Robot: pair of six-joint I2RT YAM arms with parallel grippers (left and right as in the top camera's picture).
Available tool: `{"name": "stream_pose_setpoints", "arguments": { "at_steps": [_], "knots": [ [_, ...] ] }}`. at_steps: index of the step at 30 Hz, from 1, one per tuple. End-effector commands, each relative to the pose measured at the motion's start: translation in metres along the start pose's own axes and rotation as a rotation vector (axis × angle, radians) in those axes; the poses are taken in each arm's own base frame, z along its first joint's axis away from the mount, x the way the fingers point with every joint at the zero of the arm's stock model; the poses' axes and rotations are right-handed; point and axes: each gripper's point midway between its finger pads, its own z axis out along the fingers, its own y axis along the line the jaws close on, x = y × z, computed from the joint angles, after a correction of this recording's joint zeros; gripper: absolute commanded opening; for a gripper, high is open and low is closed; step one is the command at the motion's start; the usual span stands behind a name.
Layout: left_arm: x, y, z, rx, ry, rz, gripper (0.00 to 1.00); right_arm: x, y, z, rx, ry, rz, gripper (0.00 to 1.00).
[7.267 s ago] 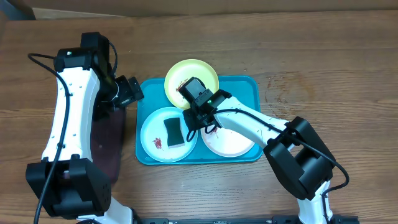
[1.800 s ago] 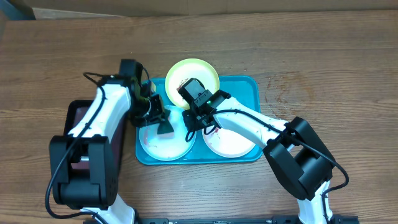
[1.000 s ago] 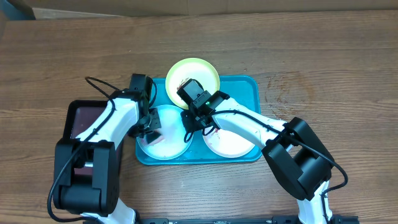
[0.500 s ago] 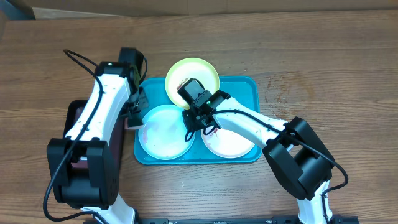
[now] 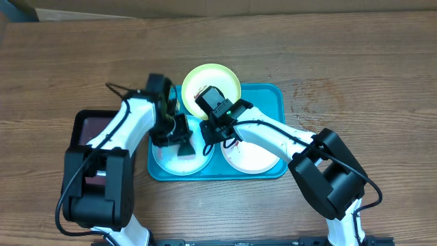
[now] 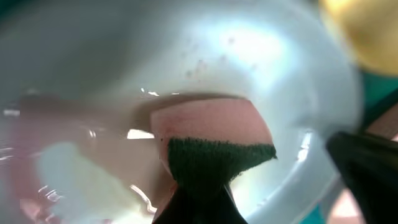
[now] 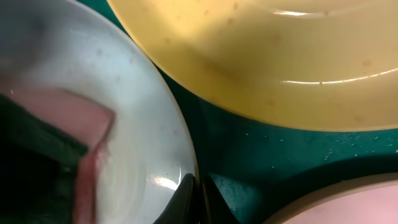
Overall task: Clean dirty plates on tray and stack at the side
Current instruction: 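Rub the sponge across the light blue plate with the left gripper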
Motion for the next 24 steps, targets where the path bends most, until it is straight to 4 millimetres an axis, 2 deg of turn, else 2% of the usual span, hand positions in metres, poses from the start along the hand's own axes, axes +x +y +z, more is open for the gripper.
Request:
{"name": "stream_pose_setpoints", "arguments": {
  "at_steps": [1,5,9,17,20,24],
  "knots": [
    [0.025,0.005,0.022,0.036,0.075,-0.034,0.04,-0.006,-0.010,0.000,0.042,-0.019,0.009,0.04],
    [0.026,0.031,0.025,-0.098,0.054,-0.038,0.04,-0.006,-0.010,0.000,0.042,-0.019,0.009,0.04],
    [0.014,0.043,0.014,-0.193,0.009,-0.039,0.04,-0.005,-0.011,0.000,0.044,-0.016,0.009,0.04],
    [-0.013,0.087,-0.050,-0.562,-0.115,-0.097,0.04,-0.006,-0.011,0.000,0.044,-0.016,0.005,0.04],
    [-0.020,0.090,-0.067,-0.615,-0.149,-0.119,0.04,-0.006,-0.010,0.000,0.044,-0.017,0.006,0.04],
    [-0.024,0.085,-0.084,-0.615,-0.177,-0.175,0.04,-0.006,-0.010,0.000,0.042,-0.016,0.005,0.04]
  ]
}}
